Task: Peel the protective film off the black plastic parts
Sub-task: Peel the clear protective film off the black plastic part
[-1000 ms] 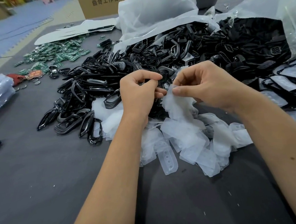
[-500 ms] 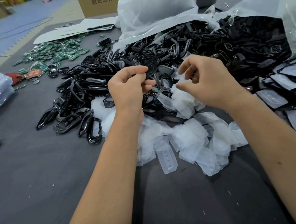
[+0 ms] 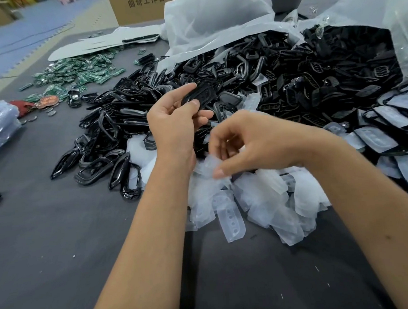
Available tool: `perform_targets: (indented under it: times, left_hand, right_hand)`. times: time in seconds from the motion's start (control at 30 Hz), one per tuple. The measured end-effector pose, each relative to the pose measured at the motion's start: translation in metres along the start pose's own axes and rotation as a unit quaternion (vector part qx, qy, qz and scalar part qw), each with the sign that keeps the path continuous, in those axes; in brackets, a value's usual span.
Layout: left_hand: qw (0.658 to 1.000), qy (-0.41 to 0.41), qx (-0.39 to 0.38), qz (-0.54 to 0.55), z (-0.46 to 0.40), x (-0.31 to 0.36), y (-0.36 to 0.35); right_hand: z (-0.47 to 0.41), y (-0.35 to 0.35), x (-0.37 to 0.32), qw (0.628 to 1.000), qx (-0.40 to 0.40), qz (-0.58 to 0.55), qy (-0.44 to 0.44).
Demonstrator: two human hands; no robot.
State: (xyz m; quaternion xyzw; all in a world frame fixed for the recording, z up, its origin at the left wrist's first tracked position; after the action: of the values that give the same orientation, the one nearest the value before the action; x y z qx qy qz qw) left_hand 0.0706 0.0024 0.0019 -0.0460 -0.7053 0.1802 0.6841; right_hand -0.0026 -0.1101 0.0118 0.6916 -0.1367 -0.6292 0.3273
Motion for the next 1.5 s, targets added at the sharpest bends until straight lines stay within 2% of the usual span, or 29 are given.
perform_targets:
  times: [0.1, 0.2, 0.33, 0.6, 0.9, 1.2, 1.4, 1.5]
  left_hand:
    - [1.0, 0.004, -0.006, -0.004, 0.001, -0.001, -0.001]
    - [1.0, 0.001, -0.009, -0.006, 0.001, -0.001, -0.002]
    - [1.0, -0.01, -0.009, -0.006, 0.0, -0.001, -0.003]
    - [0.999, -0.041, -0.031, -0.006, 0.003, 0.001, -0.01]
    - [0.993, -0.066, -0.084, -0.041, 0.01, -0.003, -0.024]
    - [0.994, -0.052, -0.086, -0.043, 0.012, -0.008, -0.024]
    - [0.996, -0.02, -0.084, -0.029, 0.012, -0.013, -0.026]
    - [0.995, -0.03, -0.09, -0.038, 0.013, -0.013, -0.027]
  right_hand:
    - [0.003, 0.026, 0.009, 0.989, 0.094, -0.117, -0.001]
    - [0.007, 0.047, 0.031, 0.943, 0.206, -0.261, -0.035]
    - [0.011, 0.059, 0.048, 0.901, 0.289, -0.319, -0.052]
    - [0.011, 0.062, 0.047, 0.882, 0.316, -0.35, -0.022]
    - [0.012, 0.066, 0.05, 0.88, 0.345, -0.326, -0.032]
    - [0.013, 0.068, 0.051, 0.883, 0.357, -0.298, -0.056]
    - [0.018, 0.078, 0.05, 0.865, 0.421, -0.271, -0.025]
    - [0.021, 0.083, 0.049, 0.853, 0.436, -0.288, -0.005]
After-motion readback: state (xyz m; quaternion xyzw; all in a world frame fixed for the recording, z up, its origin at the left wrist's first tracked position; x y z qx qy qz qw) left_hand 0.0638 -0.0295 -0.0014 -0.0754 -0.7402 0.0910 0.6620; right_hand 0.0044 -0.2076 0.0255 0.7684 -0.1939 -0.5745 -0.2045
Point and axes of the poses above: each hand's wrist, its own z-axis away from the middle knuckle, its own y-axis out of the back of the hand, x = y × z, the point moved 9 cm from there along -z, towards the middle knuckle, and after that the axes turned 9 degrees about x, right-handed, at the moved point
